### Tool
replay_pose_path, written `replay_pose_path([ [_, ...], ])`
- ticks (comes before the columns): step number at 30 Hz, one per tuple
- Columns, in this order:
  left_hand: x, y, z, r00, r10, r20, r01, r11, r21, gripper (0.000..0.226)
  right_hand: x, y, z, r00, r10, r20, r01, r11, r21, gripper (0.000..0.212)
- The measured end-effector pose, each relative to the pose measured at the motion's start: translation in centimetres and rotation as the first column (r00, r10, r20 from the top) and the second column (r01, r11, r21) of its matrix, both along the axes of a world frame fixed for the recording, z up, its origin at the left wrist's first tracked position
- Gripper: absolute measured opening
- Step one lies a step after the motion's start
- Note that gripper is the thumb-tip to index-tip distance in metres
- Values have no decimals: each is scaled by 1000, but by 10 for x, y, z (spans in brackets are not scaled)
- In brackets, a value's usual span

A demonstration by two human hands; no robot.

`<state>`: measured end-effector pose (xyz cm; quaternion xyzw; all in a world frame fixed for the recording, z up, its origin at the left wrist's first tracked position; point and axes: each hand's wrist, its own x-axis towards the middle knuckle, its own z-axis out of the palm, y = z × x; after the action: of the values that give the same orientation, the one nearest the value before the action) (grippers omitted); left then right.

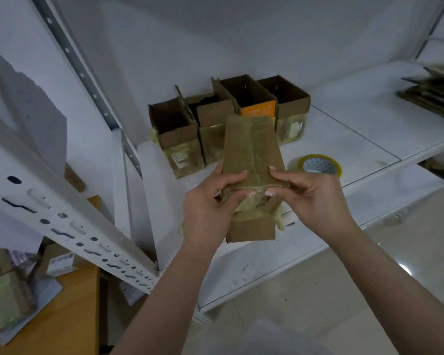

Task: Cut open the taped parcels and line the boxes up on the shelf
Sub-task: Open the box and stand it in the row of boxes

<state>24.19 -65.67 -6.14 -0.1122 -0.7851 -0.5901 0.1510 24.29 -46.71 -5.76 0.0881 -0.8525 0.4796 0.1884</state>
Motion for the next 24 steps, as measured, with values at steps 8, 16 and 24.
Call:
replay_pose_path([
  [8,2,8,35,998,3,-66,4,994,111,25,10,-1,37,999,-13,-42,14,1000,23,54],
  [16,8,6,54,991,-105,-85,117,981,154,29,11,1,42,925,-7,-380,-23,997,-75,22],
  [24,16,17,51,994,-82,-74,93,983,157,26,13,-8,41,962,78,-262,-112,987,-119,27],
])
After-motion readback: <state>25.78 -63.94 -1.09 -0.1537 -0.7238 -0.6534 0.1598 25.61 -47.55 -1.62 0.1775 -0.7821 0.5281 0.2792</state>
